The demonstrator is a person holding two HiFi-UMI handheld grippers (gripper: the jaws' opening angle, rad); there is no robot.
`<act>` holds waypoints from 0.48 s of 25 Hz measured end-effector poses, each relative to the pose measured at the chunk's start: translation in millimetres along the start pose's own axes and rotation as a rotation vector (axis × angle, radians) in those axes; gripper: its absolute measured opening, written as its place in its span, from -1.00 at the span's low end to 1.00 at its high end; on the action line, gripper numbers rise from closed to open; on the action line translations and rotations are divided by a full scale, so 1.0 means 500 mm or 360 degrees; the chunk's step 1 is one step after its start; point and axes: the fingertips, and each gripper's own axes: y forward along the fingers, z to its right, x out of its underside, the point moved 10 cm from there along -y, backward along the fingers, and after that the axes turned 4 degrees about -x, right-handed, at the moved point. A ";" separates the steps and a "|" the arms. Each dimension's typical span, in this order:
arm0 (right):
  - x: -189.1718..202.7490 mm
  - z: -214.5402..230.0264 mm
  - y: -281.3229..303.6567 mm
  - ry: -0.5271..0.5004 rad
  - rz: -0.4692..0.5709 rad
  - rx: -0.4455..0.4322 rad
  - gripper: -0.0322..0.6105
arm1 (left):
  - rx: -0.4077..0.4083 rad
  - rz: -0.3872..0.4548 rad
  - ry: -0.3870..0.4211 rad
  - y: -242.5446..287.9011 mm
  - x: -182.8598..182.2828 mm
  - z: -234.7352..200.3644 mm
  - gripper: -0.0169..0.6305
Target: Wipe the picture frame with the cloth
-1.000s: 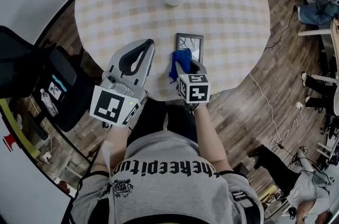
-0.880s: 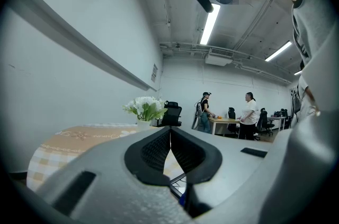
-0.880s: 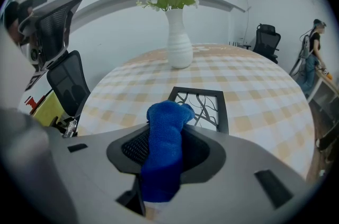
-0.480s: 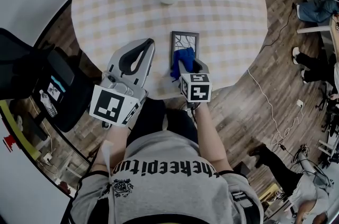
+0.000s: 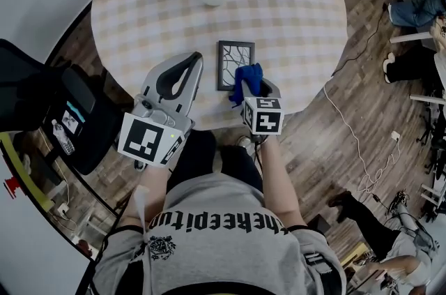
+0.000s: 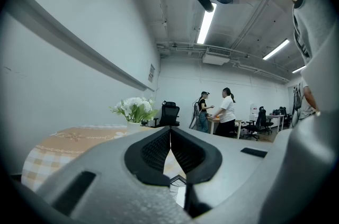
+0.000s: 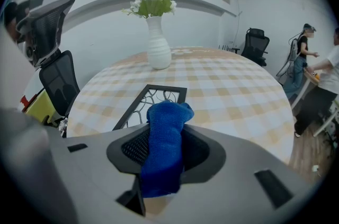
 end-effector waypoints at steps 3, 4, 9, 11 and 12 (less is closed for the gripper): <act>0.007 0.018 -0.009 0.0033 0.0010 -0.0001 -0.44 | 0.0003 -0.0002 0.0007 0.002 0.000 0.013 -0.90; 0.009 0.023 -0.012 0.0041 0.0012 0.0003 -0.44 | 0.0006 -0.0003 0.0010 0.002 0.000 0.018 -0.90; 0.017 0.040 -0.016 0.0074 0.0030 -0.0006 -0.44 | -0.0010 -0.0011 0.0022 -0.001 -0.003 0.034 -0.90; 0.018 0.041 -0.014 0.0078 0.0045 -0.0026 -0.44 | -0.0021 -0.0009 0.0028 -0.004 -0.005 0.042 -0.90; 0.018 0.042 -0.016 0.0080 0.0056 -0.0037 -0.44 | -0.0025 -0.0008 0.0033 -0.006 -0.006 0.047 -0.90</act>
